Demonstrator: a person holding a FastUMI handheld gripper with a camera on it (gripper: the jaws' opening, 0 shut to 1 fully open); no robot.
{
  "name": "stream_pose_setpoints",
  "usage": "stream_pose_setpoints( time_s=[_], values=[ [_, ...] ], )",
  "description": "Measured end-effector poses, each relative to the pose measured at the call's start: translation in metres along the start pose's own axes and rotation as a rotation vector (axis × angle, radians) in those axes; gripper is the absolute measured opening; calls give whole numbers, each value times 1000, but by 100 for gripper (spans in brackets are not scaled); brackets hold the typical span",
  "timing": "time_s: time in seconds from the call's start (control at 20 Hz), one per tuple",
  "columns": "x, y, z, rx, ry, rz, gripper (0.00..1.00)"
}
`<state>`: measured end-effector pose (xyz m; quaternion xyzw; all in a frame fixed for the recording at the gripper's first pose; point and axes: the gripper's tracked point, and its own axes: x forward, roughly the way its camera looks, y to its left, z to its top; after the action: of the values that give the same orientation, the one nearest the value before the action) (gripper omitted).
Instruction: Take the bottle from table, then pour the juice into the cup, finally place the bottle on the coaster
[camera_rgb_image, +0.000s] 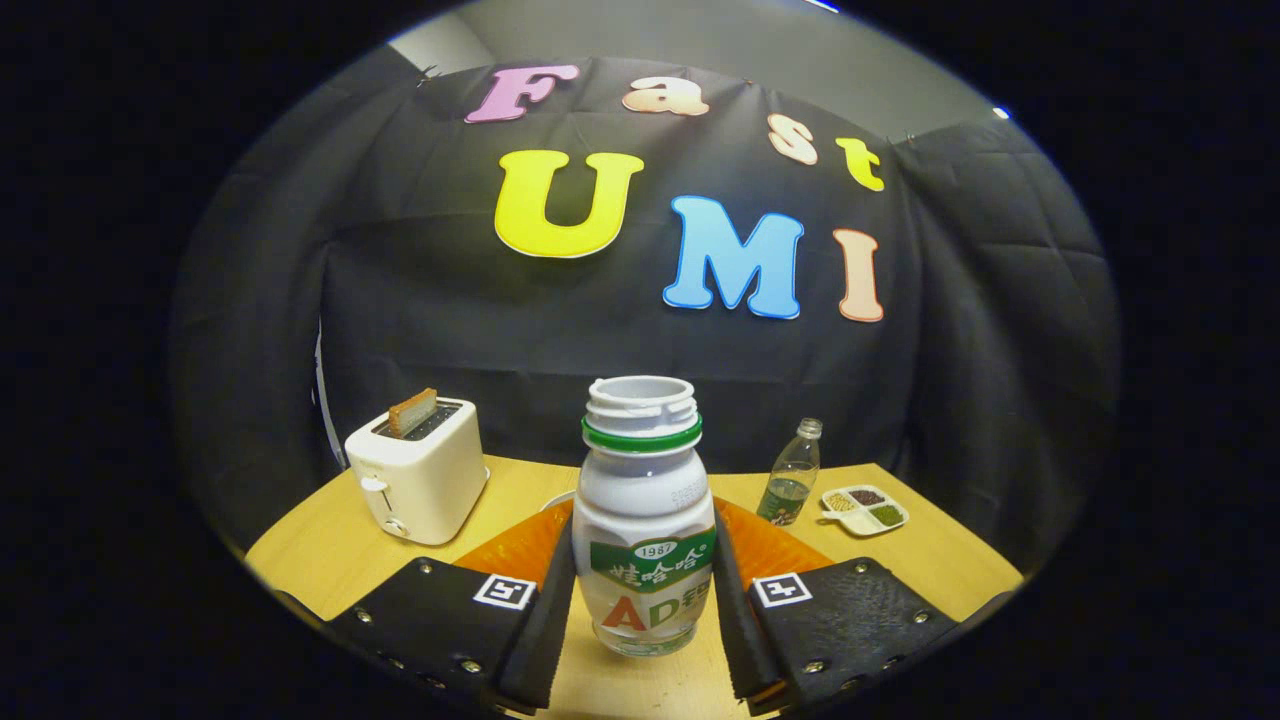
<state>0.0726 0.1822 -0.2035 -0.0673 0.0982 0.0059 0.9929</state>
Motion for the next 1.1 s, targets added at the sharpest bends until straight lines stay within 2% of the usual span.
stream_pose_setpoints(
  time_s=[0.5,0.8,1.1],
  values=[
    [22,2,-22,3,26,-10,65],
    [50,18,-55,14,29,43,65],
    [76,20,-96,20,67,43,65]
  ],
)
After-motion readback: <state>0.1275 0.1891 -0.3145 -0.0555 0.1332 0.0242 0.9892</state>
